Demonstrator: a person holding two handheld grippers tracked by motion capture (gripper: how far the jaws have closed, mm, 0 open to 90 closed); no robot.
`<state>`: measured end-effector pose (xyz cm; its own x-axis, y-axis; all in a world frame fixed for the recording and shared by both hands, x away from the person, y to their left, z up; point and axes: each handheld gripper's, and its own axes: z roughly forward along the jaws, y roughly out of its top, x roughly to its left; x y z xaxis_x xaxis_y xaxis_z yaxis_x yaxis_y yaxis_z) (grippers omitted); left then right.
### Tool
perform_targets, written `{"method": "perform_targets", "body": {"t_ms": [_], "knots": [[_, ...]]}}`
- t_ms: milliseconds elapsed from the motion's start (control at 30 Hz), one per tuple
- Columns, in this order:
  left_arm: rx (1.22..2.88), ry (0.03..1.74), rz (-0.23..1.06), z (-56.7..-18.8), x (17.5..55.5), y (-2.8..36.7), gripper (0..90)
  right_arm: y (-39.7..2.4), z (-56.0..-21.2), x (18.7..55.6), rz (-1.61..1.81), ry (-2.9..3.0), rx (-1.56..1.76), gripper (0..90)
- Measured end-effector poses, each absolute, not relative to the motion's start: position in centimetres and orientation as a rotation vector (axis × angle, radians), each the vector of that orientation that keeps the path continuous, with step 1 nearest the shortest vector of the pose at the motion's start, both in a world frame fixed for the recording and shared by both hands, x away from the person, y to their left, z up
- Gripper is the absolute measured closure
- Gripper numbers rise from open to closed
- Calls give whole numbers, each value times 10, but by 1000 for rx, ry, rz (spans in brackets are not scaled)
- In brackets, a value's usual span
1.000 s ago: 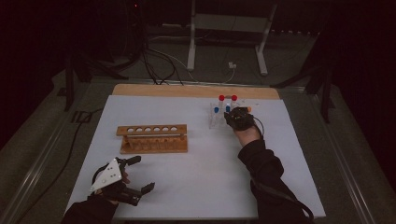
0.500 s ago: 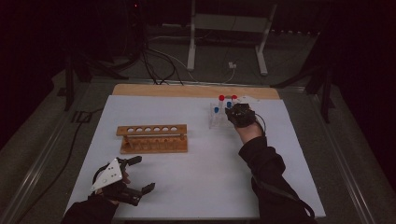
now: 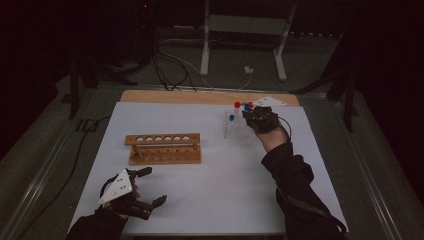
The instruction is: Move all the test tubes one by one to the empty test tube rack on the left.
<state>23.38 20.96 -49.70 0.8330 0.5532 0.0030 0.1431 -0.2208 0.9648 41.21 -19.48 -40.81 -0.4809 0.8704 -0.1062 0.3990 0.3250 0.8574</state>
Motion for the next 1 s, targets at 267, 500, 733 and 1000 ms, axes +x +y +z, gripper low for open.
{"method": "perform_targets", "body": {"t_ms": [267, 500, 733, 1000], "knots": [[1802, 529, 383, -498, 234, 203, 4, -193, -410, 392, 1107, 2105, 1034, 771], [1806, 580, 313, -494, 237, 201, 4, -191, -418, 372, 1127, 2189, 985, 771], [1859, 593, 273, -486, 246, 193, 4, -188, -428, 351, 1136, 2269, 933, 771], [1873, 572, 241, -479, 254, 186, 5, -177, -440, 328, 1158, 2357, 863, 770]]}}
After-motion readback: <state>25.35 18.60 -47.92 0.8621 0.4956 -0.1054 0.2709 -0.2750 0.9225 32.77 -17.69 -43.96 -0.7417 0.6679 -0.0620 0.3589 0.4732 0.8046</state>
